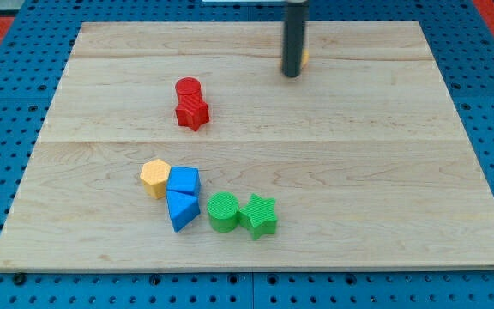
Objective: Push the yellow heart to the top right
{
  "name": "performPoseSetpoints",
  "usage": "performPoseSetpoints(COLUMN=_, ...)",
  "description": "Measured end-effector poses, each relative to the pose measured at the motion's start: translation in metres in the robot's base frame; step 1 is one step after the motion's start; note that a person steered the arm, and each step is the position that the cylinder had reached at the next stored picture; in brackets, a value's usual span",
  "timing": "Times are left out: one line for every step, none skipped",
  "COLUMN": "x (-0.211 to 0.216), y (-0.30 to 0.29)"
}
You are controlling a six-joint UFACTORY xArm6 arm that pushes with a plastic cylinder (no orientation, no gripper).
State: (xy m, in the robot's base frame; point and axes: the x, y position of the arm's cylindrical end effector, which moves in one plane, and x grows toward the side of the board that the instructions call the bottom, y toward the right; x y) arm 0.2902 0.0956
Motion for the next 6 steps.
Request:
performPoseSetpoints(x=-0.022, y=0.032)
performPoseSetpoints(x=0.012, y=-0.016)
performPoseSetpoints(x=0.007, y=-0.075)
performPoseSetpoints(x=-0.039, y=-0.047)
performPoseSetpoints(x=-0.044, y=0.018)
performPoseSetpoints(x=-0.045, y=0.054)
